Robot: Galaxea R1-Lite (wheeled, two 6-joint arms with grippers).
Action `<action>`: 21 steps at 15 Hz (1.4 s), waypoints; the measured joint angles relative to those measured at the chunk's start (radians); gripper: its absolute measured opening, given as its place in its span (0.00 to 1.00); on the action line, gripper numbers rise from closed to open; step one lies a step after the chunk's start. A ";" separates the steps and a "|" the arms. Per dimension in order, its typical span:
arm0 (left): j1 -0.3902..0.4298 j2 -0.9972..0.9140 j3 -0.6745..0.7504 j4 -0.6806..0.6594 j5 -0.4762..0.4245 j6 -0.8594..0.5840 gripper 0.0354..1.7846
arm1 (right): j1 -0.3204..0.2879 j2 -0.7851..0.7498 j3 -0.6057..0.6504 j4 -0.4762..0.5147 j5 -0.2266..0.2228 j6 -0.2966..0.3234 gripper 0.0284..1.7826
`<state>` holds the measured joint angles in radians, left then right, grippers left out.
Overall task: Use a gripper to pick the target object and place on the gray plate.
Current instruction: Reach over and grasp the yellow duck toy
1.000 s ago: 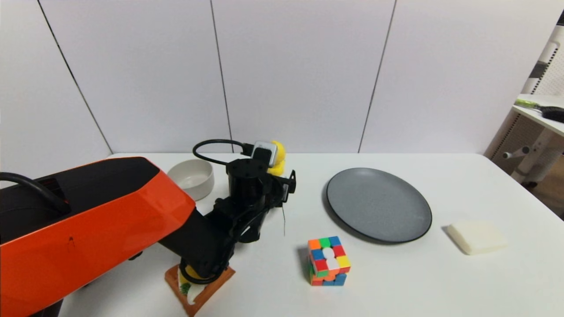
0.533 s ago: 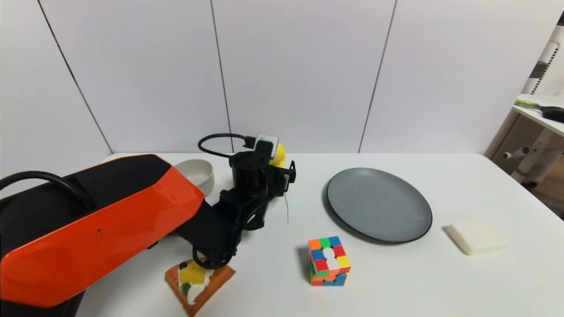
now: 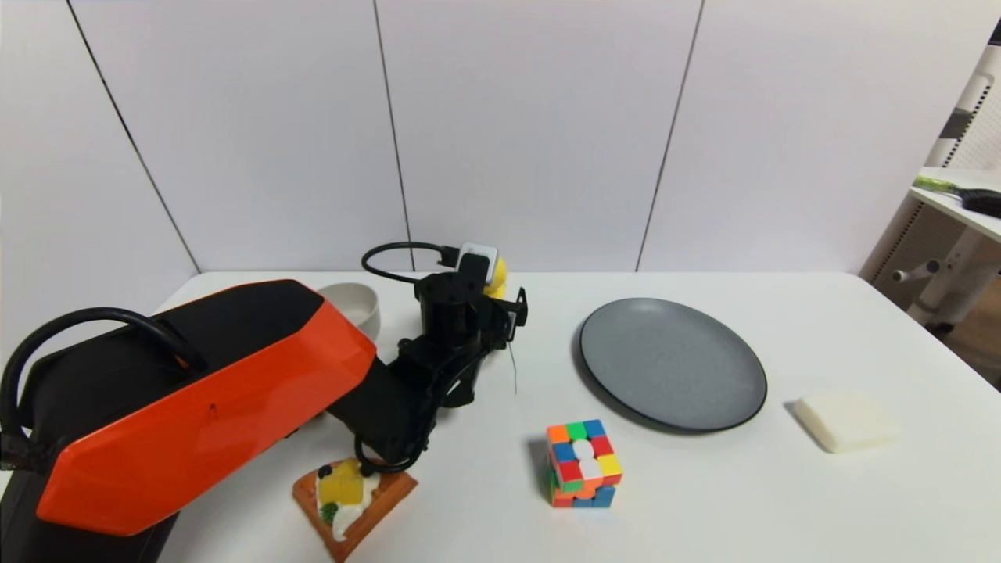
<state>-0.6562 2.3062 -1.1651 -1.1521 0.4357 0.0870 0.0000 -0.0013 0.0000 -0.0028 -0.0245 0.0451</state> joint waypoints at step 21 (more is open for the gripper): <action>0.034 0.062 -0.097 -0.003 -0.006 0.002 0.80 | 0.000 0.000 0.000 0.000 0.000 0.000 0.96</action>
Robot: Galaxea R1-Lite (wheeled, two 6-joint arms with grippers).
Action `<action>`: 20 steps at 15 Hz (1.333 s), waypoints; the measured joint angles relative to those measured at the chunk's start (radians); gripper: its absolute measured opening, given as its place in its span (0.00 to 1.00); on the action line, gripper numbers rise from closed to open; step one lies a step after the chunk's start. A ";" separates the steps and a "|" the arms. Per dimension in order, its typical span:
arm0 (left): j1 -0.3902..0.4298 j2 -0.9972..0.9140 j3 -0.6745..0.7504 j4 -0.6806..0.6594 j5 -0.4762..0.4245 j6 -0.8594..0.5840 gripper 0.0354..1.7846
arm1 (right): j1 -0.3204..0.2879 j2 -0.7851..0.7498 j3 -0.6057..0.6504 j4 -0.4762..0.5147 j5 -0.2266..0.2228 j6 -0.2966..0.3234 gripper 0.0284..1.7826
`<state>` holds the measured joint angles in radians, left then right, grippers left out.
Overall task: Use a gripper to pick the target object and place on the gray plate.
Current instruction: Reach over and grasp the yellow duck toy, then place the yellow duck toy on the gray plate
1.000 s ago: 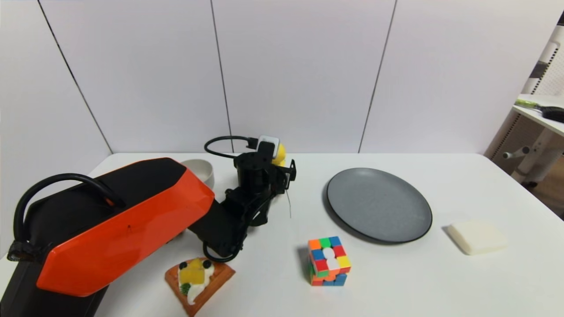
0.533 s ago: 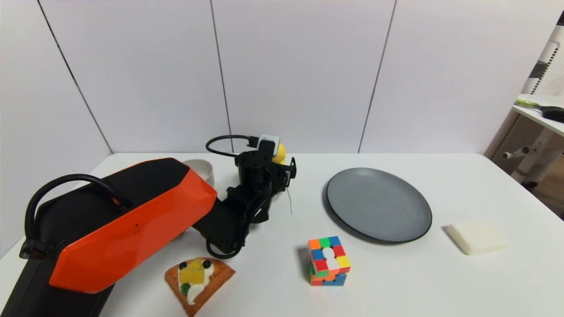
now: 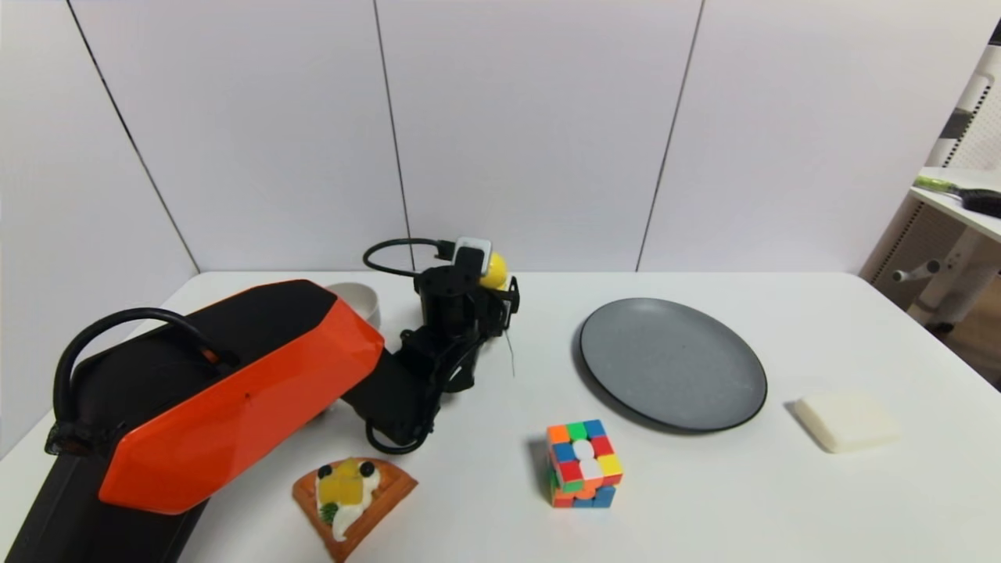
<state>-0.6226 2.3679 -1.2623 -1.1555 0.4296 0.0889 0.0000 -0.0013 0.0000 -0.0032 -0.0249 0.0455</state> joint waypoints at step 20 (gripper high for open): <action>-0.036 -0.082 0.006 0.018 -0.006 0.047 0.20 | 0.000 0.000 0.000 0.000 0.001 0.000 0.96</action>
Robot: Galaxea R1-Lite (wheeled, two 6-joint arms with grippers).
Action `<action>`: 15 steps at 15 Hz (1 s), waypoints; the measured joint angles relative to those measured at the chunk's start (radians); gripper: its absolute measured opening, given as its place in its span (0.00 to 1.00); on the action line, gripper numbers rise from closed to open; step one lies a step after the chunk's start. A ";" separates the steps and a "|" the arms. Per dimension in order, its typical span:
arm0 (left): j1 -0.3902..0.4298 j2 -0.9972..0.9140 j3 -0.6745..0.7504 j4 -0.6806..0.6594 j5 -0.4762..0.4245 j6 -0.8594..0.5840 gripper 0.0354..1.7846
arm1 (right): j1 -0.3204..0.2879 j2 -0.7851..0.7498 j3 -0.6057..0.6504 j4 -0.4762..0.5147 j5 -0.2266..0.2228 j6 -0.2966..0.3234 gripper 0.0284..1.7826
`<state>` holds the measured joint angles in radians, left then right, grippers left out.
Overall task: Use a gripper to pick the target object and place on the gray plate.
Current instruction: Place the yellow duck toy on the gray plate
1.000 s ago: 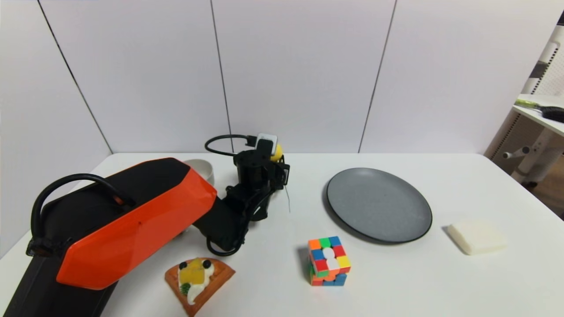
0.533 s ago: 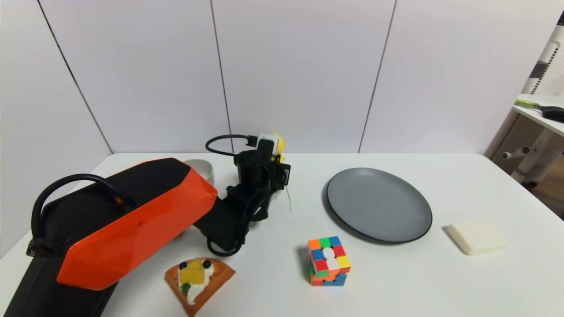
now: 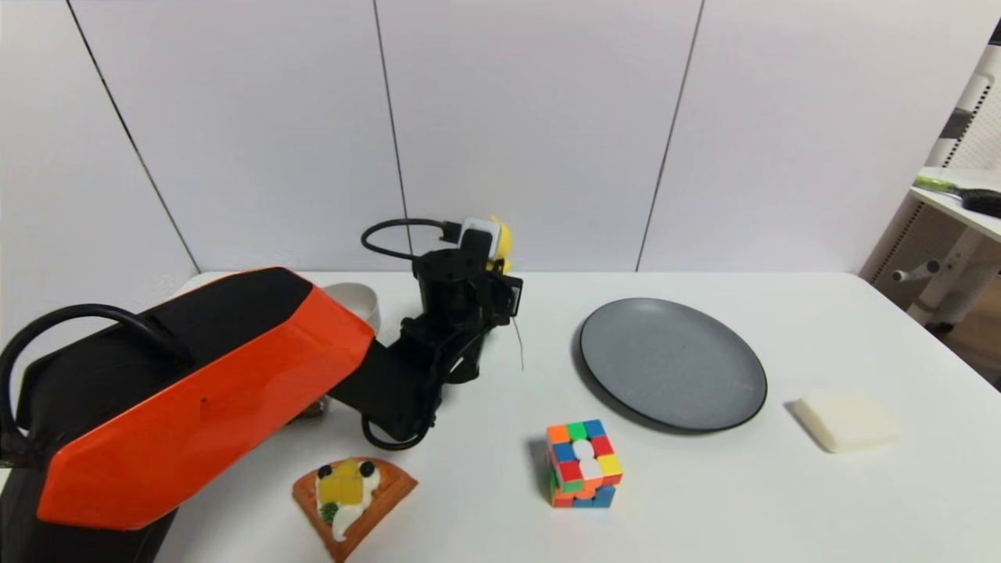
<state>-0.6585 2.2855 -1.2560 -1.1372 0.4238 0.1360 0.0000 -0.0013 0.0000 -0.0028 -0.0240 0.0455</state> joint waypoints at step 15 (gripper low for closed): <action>-0.154 0.085 -0.431 0.391 -0.311 -0.011 0.20 | 0.000 0.000 0.000 0.000 0.000 0.000 0.96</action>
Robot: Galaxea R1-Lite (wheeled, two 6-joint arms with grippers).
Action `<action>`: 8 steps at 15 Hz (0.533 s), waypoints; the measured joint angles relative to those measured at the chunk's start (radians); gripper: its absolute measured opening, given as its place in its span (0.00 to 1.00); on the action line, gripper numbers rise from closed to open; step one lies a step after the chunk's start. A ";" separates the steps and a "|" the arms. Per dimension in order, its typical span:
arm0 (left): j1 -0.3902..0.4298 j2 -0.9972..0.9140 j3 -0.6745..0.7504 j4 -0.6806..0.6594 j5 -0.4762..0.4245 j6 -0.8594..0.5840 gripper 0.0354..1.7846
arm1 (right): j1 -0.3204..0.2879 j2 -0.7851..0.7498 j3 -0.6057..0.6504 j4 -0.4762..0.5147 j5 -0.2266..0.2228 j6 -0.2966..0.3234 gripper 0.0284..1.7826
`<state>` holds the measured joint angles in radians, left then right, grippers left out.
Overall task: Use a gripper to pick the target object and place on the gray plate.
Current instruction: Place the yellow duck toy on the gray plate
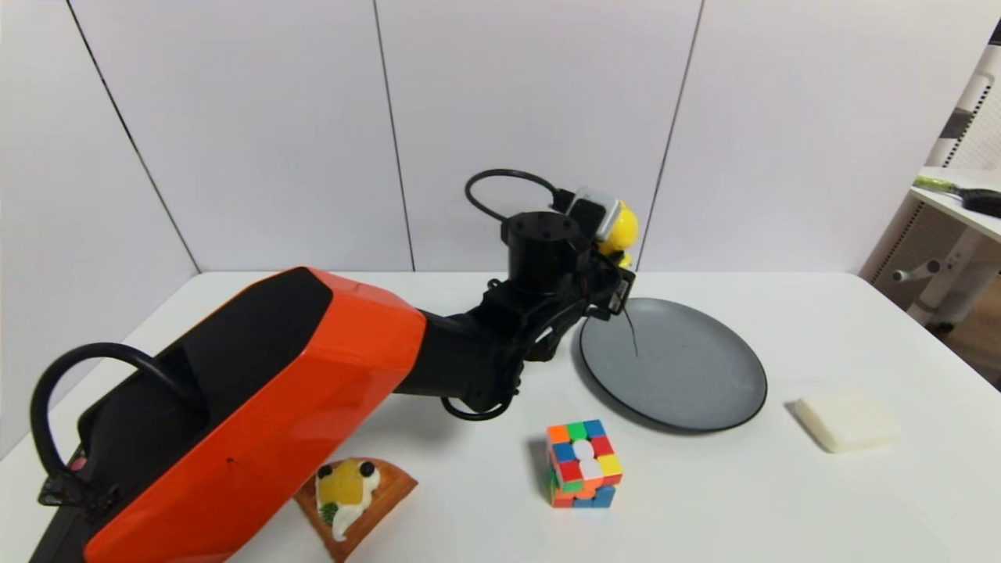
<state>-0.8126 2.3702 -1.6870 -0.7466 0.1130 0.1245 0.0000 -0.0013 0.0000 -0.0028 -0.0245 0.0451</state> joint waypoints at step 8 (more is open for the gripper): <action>-0.077 0.144 -0.172 0.100 -0.065 -0.033 0.20 | 0.000 0.000 0.000 0.000 0.000 0.000 0.96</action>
<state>-0.8900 2.5140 -1.8587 -0.6470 0.0481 0.0913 0.0000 -0.0013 0.0000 -0.0028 -0.0240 0.0451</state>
